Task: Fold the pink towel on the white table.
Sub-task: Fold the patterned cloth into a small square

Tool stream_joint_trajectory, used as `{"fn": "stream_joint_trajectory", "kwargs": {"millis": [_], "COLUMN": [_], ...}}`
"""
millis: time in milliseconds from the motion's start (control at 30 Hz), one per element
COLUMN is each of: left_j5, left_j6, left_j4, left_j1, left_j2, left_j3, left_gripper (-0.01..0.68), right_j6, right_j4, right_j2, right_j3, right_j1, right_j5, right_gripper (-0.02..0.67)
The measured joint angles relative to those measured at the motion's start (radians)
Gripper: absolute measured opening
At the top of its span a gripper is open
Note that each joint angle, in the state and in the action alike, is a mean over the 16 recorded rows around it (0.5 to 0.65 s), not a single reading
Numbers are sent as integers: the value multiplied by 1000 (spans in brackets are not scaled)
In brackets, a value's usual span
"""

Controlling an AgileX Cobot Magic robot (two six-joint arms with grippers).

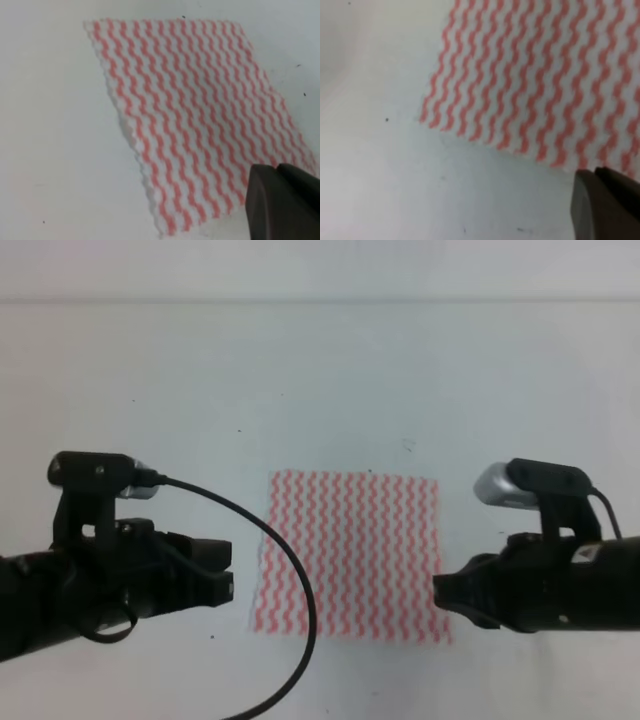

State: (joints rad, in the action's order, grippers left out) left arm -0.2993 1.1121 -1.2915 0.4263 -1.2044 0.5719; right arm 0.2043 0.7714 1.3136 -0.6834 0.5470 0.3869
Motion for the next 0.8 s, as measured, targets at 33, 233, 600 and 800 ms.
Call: {"fn": "stream_joint_trajectory", "kwargs": {"millis": [33, 233, 600, 800], "left_j5": [-4, -32, -71, -73], "left_j6": [3, 16, 22, 23], "left_j4": [0, 1, 2, 2], "left_j1": [0, 0, 0, 0], "left_j2": [0, 0, 0, 0], "left_j3": [0, 1, 1, 1], "left_gripper": [-5, -5, -5, -4], "right_j6": [-4, -54, -136, -143], "right_j4": [-4, -16, 11, 21], "right_j2": [18, 119, 247, 288], "right_j3": [-8, -39, -45, -47], "right_j1": [-1, -20, -67, -77], "right_j5": [-1, -8, -20, -18], "right_gripper": [2, 85, 239, 257]}}
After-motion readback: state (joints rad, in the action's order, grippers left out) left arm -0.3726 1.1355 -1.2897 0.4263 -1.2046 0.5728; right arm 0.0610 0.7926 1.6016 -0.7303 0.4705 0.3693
